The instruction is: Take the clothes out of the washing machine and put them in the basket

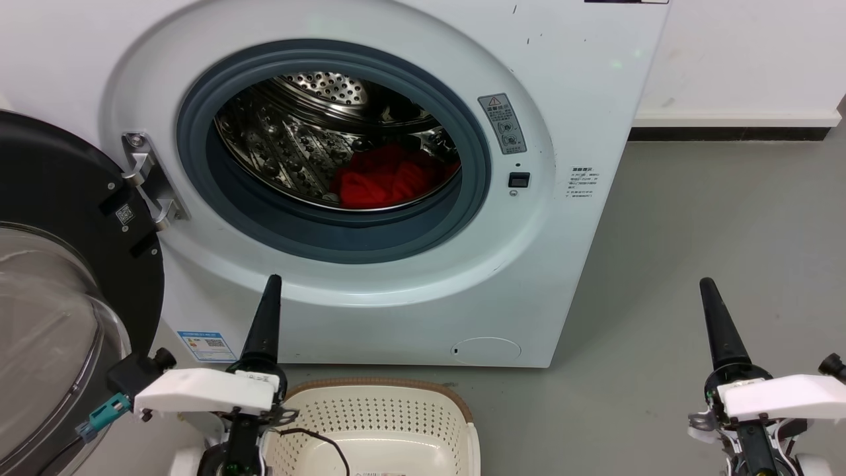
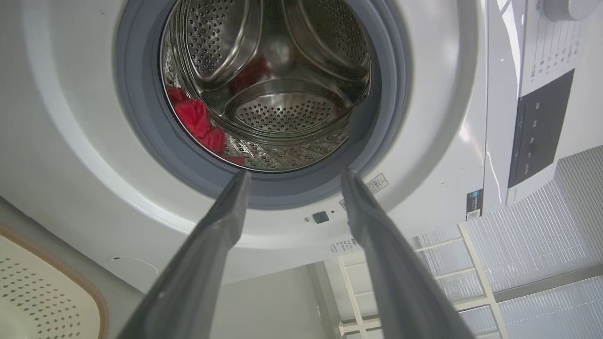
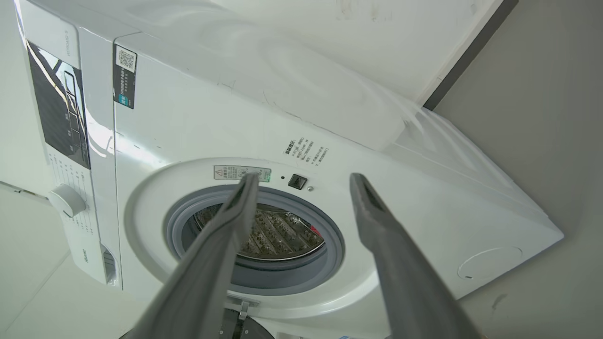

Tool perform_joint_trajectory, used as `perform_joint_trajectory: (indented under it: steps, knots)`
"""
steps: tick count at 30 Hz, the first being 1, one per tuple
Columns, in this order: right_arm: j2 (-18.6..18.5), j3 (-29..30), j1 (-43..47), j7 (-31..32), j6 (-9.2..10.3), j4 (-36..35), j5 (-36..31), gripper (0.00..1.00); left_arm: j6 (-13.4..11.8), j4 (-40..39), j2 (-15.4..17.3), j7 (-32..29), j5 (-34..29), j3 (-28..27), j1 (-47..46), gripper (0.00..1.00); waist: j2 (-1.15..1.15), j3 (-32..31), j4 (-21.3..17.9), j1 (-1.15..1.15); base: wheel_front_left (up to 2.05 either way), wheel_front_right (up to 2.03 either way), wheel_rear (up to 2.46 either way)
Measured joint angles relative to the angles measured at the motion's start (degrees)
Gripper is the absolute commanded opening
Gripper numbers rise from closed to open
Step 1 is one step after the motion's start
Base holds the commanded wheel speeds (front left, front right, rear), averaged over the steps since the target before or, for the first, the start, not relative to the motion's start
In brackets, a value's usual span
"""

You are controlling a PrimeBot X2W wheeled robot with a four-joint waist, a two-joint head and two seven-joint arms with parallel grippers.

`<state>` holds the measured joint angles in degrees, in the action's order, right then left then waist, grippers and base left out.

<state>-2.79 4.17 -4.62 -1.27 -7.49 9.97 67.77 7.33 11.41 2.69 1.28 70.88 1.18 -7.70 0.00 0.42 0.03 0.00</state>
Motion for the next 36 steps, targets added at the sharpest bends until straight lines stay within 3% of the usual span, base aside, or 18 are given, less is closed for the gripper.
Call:
perform_joint_trajectory:
  steps: [22, 36]
  knots:
    - [0.0, -2.6, 0.1, -4.3, 0.00, -2.7, -27.3, 1.00, 0.0, -0.1, 0.0, 4.2, -22.8, 2.8, -1.6, 1.00, 0.00, 0.1, 0.0, 0.00, 0.00, 0.00, 0.00]
    - [0.0, -3.2, 0.2, -6.5, 0.00, -2.7, -40.1, 1.00, -0.8, 1.2, 0.0, 6.5, -33.9, 4.8, -2.5, 1.00, 0.00, 0.2, 0.1, 0.00, 0.00, 0.00, 0.00]
